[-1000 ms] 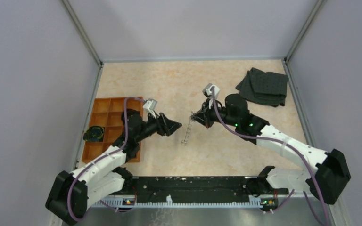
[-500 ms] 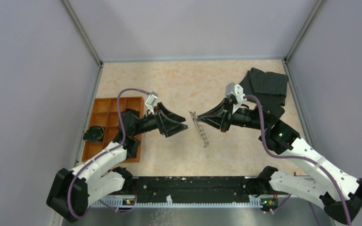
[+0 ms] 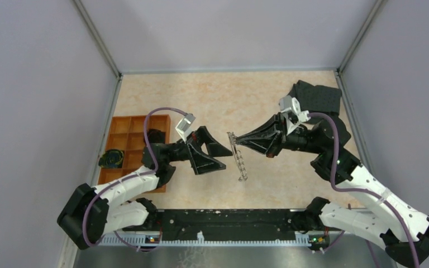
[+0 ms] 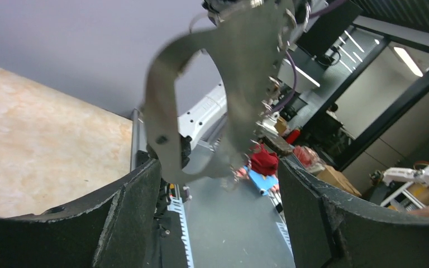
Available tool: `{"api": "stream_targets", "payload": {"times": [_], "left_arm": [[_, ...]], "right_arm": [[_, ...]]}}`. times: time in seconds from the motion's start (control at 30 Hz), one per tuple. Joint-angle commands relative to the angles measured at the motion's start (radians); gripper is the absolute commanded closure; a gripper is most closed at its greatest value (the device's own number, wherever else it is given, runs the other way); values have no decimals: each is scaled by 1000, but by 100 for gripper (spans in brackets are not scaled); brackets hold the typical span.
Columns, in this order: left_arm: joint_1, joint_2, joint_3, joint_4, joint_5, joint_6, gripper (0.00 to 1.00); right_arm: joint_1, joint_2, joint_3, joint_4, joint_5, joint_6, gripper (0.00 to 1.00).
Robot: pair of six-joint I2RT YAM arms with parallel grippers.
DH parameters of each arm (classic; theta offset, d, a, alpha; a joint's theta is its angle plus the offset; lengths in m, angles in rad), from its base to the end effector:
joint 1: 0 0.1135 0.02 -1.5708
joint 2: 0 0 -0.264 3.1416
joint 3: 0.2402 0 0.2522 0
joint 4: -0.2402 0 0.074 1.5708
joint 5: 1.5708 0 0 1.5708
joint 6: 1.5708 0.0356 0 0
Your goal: Remove the keys from the keyring
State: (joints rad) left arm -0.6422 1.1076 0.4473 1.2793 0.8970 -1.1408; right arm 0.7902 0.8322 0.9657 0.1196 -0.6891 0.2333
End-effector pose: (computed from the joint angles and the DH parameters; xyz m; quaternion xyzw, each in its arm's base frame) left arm 0.1520 -0.1485 0.3026 0.2717 0.4952 -0.7480 0.3486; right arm 0.1073 0.1405 0.4262 -0.4152 0.4806 0.5447 0.5476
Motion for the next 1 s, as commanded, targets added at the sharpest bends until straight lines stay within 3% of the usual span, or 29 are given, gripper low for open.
{"api": "stream_targets", "payload": {"times": [0.0,0.23,0.5,0.97], "left_arm": [[-52,-16,21,69,-27,44,19],[-63,19,-16,213,-67,-19,23],[-73,-72,3,-29,-70,152,22],[-102,-94,15,-84,-126,223,19]], "right_arm": [[18,-28,52,119,22,45,100],[18,-27,66,127,58,63,100],[18,-22,79,118,73,69,100],[24,-12,95,139,80,104,100]]}}
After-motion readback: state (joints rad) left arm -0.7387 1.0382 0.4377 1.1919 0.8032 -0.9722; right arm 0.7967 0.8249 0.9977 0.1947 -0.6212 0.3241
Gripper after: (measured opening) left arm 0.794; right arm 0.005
